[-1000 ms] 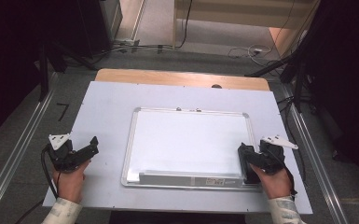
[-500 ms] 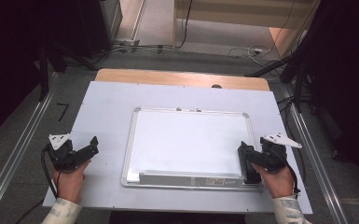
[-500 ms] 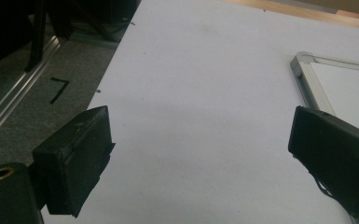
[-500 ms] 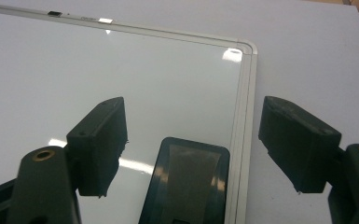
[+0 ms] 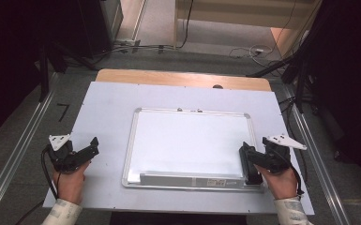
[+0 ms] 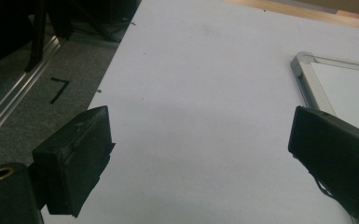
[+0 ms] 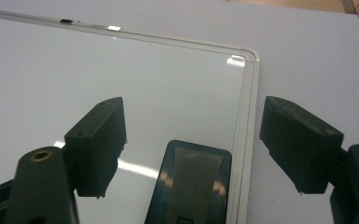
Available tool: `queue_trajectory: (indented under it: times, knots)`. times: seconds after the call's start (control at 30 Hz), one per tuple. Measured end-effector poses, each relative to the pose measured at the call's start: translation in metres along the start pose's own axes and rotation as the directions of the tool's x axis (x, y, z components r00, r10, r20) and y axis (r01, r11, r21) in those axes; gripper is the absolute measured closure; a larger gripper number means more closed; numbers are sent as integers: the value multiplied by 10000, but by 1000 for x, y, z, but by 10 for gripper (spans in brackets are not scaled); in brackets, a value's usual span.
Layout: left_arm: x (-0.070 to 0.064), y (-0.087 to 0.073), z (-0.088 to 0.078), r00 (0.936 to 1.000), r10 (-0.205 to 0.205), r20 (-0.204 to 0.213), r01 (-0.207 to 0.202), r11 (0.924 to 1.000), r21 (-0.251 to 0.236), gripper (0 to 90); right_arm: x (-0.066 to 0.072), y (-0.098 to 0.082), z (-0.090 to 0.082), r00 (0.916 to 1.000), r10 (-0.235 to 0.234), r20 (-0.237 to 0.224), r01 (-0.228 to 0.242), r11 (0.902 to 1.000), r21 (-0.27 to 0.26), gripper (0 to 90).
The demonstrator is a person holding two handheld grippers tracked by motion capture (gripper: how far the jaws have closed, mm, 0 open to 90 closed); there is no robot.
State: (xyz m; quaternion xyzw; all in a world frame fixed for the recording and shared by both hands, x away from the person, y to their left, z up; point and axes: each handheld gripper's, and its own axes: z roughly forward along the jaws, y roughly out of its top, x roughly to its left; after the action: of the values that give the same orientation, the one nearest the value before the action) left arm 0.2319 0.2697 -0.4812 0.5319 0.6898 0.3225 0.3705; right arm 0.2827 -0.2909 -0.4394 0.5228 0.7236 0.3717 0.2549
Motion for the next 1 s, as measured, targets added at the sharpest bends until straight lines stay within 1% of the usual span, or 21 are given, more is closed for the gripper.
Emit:
queue_trajectory:
  times: [0.07, 0.13, 0.43, 0.6, 1.0]
  knots:
    - [0, 0, 0, 10000, 6, -5, -6, 10000, 19, 64, -1, 0, 0, 9999, -45, -93, 45, 10000, 15, 213]
    - [0, 0, 0, 10000, 15, -8, -15, 10000, 14, 64, -2, -1, 0, 9999, -81, -85, 81, 10000, 4, 213]
    - [0, 0, 0, 10000, 24, -22, -24, 10000, 31, 64, -13, -2, -4, 9997, 198, -168, -200, 9997, -105, 207]
    - [0, 0, 0, 10000, 35, -37, -35, 10000, 51, 64, -17, -3, -7, 9997, 189, -151, -192, 9995, -240, 198]
    - [0, -1, 1, 10000, 21, -48, -21, 10000, 57, 65, -28, -8, -12, 9998, 175, 31, -174, 9996, -218, 183]
